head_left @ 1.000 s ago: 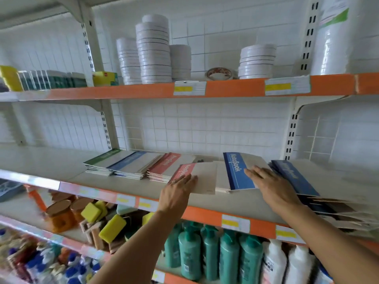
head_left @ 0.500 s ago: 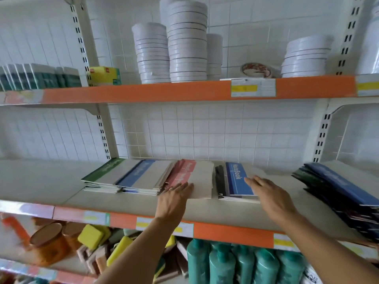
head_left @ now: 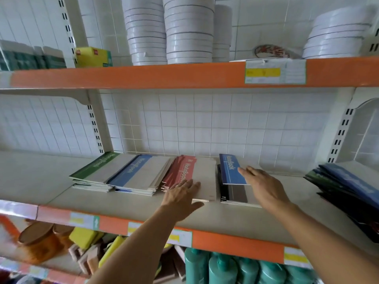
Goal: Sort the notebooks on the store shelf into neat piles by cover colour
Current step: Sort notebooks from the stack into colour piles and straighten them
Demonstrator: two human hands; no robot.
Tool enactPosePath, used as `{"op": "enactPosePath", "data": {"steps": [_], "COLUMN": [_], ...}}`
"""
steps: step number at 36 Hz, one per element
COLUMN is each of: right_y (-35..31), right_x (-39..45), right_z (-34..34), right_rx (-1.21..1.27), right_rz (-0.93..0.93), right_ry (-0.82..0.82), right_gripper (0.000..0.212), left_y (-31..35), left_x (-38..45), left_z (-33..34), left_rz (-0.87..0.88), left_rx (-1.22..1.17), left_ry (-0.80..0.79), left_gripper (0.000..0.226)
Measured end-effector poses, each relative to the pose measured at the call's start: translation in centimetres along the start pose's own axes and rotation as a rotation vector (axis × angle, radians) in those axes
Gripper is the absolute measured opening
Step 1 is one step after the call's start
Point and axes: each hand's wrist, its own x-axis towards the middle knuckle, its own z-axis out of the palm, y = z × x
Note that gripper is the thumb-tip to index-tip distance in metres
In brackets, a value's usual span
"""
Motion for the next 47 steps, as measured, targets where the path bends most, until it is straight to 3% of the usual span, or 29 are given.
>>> {"op": "enactPosePath", "data": {"steps": [6, 15, 22, 26, 33, 35, 38, 41, 44, 47], "right_y": [0.1, -2.4, -7.0, -11.5, -20.8, -23.2, -26.4, -28.9, -30.6, -31.6], "right_x": [2.1, 2.6, 3.4, 4.4, 6.1, 6.4, 6.9, 7.7, 8.7, 9.6], "right_z": [1.4, 1.8, 1.3, 0.6, 0.4, 0.5, 0.6, 0.9, 1.4, 2.1], "right_rx": [-0.026, -0.051, -0.070, -0.079, -0.001, 0.019, 0.028, 0.034, 0.037, 0.019], "right_rz": [0.011, 0.009, -0.010, -0.008, -0.006, -0.013, -0.040, -0.069, -0.091, -0.102], "right_ry": [0.010, 0.025, 0.057, 0.079, 0.076, 0.067, 0.059, 0.050, 0.030, 0.006], "right_gripper": [0.071, 0.071, 0.070, 0.071, 0.067, 0.067, 0.069, 0.065, 0.063, 0.061], "left_y": [-0.3, -2.1, -8.6, -13.2, -21.0, -22.8, -25.0, -26.6, -27.7, -28.7], "left_x": [1.7, 1.1, -1.1, -2.8, -5.3, -5.8, -6.5, -6.9, -7.0, -6.5], "left_z": [-0.1, -1.0, -1.1, -1.4, -2.0, -1.9, -1.9, -1.9, -2.2, -2.2], "left_rz": [0.012, -0.046, -0.099, -0.114, -0.143, -0.135, -0.129, -0.142, -0.151, -0.174], "left_rx": [0.022, -0.085, -0.091, -0.060, -0.041, -0.038, -0.066, -0.076, -0.079, -0.076], "left_ry": [-0.031, 0.101, 0.187, 0.197, 0.205, 0.195, 0.221, 0.246, 0.230, 0.223], "left_gripper": [0.078, 0.060, 0.082, 0.057, 0.053, 0.059, 0.092, 0.099, 0.093, 0.059]}}
